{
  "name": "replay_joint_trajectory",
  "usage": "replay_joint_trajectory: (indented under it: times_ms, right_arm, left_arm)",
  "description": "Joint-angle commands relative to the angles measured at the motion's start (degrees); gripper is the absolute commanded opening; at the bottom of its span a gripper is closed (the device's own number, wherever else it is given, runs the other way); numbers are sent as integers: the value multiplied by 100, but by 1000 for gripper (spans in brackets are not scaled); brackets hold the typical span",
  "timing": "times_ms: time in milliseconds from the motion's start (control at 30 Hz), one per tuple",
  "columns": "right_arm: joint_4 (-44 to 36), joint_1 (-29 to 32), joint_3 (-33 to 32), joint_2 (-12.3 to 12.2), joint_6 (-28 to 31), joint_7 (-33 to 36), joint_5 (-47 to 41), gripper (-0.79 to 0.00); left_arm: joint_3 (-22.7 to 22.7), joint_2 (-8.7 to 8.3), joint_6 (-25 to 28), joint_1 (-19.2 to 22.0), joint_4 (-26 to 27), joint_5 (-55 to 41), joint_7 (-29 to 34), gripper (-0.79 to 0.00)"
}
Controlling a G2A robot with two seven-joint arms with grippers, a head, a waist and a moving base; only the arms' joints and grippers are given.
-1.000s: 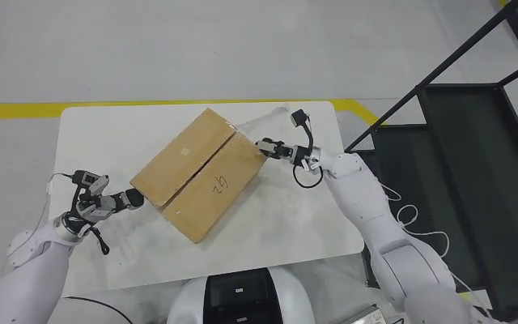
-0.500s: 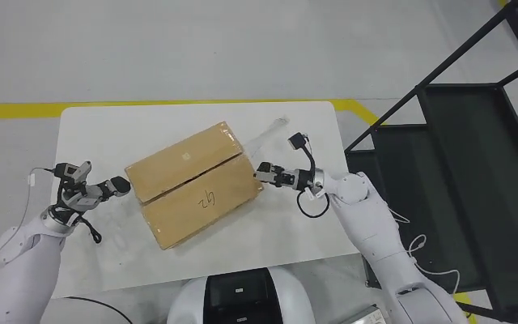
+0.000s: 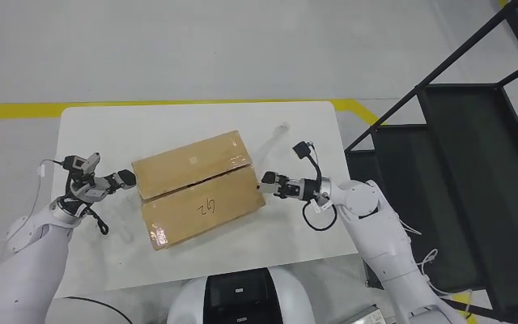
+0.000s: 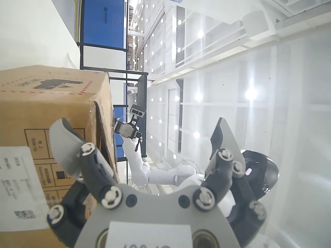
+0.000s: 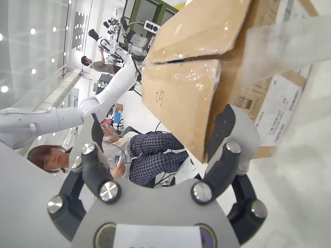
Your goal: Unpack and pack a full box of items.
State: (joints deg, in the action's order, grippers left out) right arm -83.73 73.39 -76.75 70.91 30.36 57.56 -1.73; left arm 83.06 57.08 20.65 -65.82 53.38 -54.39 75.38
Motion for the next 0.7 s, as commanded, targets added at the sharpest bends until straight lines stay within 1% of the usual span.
replay_joint_trajectory:
  times_ms: [0,100,267,367,533,667]
  right_arm:
    - [-5,4,-93,-18,15,-178,0,0]
    - [-41,22,-256,-60,-5,-340,73,0]
    - [-91,87,-359,-133,-105,-182,201,0]
    - [-46,109,-308,-155,-148,-111,197,0]
    - [11,130,-217,-180,-176,-75,108,0]
    - [51,175,-264,-230,-273,38,153,0]
  left_arm:
    - [11,4,7,10,-36,8,23,0]
    - [100,-12,0,-56,-97,9,62,0]
    - [282,-45,-50,-315,-49,-42,153,0]
    - [295,-47,-71,-447,63,48,69,0]
    - [99,10,-224,-408,331,185,-136,0]
    - [-168,80,-350,-226,547,345,-293,0]
